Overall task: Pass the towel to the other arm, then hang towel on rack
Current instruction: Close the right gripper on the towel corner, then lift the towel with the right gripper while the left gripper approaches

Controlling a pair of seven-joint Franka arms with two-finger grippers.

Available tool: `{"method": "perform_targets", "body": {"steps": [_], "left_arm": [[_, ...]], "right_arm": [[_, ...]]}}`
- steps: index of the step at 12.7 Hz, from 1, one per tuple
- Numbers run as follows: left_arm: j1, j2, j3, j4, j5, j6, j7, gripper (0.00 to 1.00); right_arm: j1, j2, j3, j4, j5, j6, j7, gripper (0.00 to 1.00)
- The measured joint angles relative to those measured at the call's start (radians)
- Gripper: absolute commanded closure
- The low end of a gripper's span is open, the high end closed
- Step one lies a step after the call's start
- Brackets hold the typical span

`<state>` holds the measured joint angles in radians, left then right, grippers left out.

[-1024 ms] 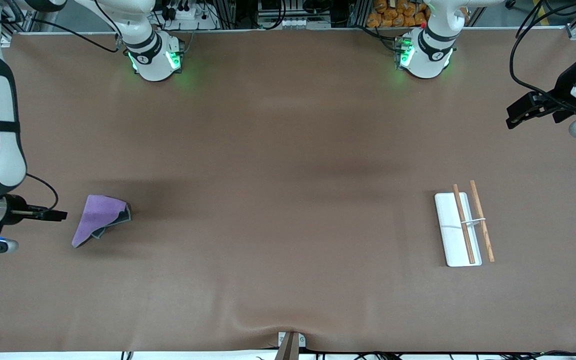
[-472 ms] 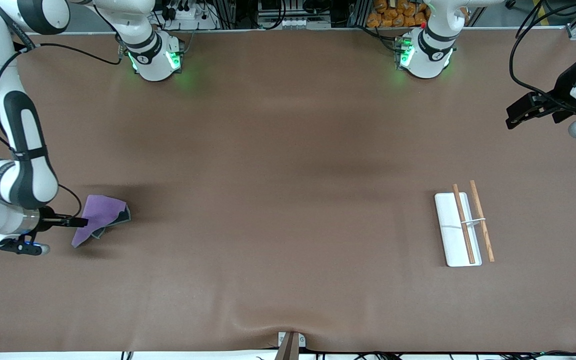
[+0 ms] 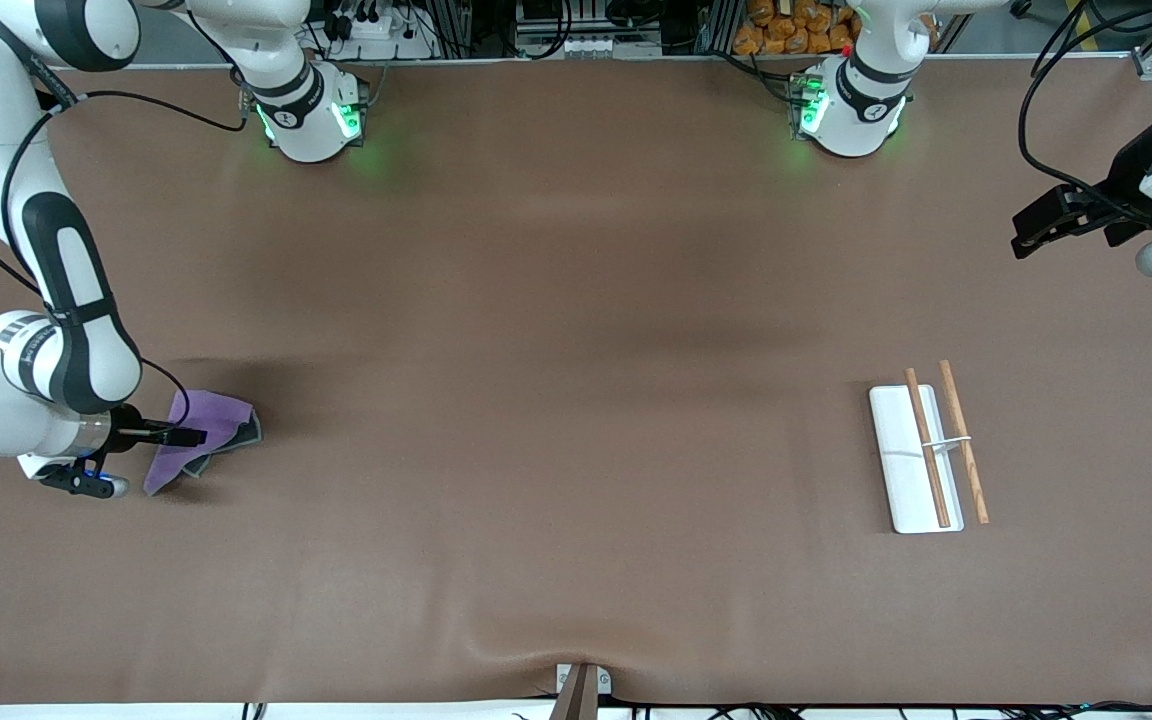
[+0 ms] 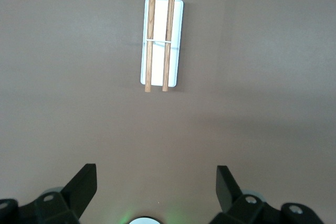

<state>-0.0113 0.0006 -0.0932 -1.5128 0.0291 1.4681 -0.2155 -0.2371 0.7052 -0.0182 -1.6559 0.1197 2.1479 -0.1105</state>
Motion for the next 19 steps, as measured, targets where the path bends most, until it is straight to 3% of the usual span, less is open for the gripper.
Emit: {"method": "perform_targets", "body": {"steps": [2, 4, 5, 15, 19], "left_arm": [[0.000, 0.000, 0.000, 0.000, 0.000, 0.000, 0.000, 0.00], [0.000, 0.000, 0.000, 0.000, 0.000, 0.000, 0.000, 0.00], [0.000, 0.000, 0.000, 0.000, 0.000, 0.000, 0.000, 0.00], [0.000, 0.000, 0.000, 0.000, 0.000, 0.000, 0.000, 0.00], [0.000, 0.000, -0.001, 0.000, 0.000, 0.000, 0.000, 0.00]], "right_arm": [[-0.004, 0.007, -0.002, -0.004, 0.004, 0.004, 0.000, 0.00], [-0.006, 0.009, -0.004, -0.005, 0.010, 0.008, 0.000, 0.81], [-0.006, 0.009, -0.003, -0.005, 0.012, 0.015, 0.000, 0.95], [0.007, -0.009, 0.009, 0.019, 0.016, -0.005, -0.031, 0.98], [0.073, -0.132, 0.014, 0.052, 0.016, -0.146, -0.039, 0.98]]}}
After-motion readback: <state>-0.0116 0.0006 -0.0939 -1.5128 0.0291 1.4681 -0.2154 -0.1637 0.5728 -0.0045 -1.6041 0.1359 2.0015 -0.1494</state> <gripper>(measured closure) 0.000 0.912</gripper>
